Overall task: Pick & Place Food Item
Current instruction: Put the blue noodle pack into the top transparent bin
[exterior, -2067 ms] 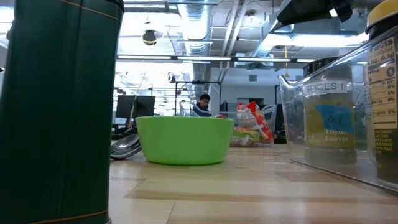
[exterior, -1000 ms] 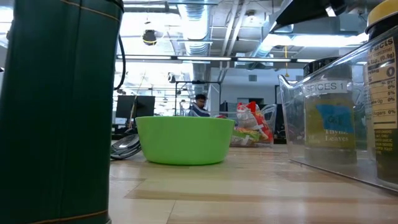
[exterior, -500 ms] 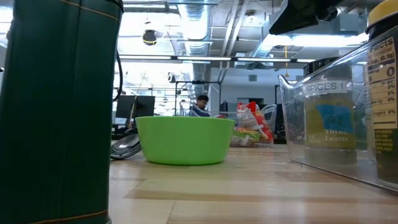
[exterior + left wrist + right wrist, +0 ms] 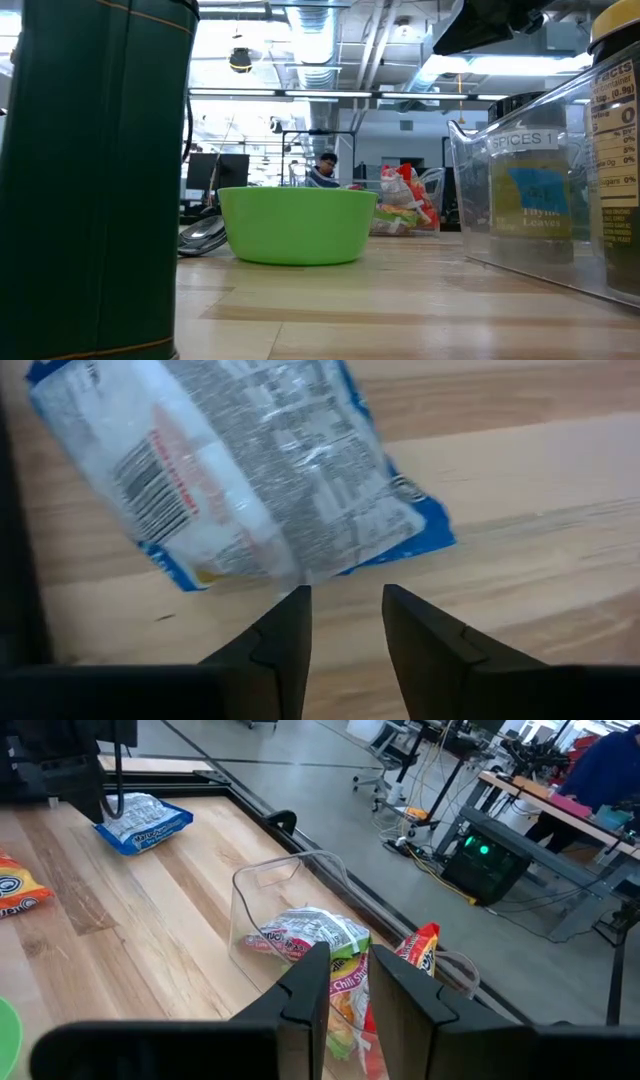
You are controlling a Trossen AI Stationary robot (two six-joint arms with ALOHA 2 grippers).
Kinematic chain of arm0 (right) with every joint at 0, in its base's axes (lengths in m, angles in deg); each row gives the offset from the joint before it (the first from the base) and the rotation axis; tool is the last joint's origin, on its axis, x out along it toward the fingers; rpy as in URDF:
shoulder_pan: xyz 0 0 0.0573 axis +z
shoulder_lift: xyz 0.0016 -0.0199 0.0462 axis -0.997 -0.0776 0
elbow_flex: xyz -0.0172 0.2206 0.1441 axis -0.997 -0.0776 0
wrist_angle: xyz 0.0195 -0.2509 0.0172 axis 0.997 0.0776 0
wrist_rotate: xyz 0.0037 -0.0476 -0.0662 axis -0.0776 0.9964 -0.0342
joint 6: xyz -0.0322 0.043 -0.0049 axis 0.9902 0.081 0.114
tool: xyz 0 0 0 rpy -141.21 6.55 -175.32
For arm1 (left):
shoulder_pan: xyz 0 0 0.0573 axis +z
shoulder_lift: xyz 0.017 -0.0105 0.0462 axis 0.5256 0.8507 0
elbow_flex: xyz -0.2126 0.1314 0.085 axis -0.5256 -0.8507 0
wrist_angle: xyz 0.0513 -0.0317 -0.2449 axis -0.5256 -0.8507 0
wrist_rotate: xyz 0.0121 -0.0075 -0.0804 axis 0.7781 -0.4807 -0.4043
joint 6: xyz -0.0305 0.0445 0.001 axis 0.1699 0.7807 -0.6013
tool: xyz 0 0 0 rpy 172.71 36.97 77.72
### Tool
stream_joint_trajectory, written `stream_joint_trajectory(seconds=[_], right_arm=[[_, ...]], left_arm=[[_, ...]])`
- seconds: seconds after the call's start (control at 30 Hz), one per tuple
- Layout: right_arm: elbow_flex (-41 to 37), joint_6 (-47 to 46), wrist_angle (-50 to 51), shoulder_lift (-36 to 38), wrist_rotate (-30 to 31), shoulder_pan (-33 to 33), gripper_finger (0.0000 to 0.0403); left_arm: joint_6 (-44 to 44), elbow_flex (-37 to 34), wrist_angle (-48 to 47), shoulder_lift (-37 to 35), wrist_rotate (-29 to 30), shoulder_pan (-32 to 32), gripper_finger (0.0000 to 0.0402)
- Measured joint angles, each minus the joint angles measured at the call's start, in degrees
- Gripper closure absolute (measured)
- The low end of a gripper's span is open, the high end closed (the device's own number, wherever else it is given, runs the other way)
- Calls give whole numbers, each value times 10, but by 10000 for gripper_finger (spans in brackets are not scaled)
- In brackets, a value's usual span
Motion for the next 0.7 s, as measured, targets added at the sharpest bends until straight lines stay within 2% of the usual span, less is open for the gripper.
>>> stream_joint_trajectory(seconds=[0.23, 0.47, 0.7], right_arm=[[0, 0, 0, 0, 0, 0, 337], [0, 0, 0, 0, -26, 0, 337], [0, 0, -4, 0, -28, 0, 337]], left_arm=[[-28, -3, -51, 0, 22, 0, 304], [-28, -57, 24, 0, 22, 0, 309], [-16, -64, 53, 0, 23, 0, 308]])
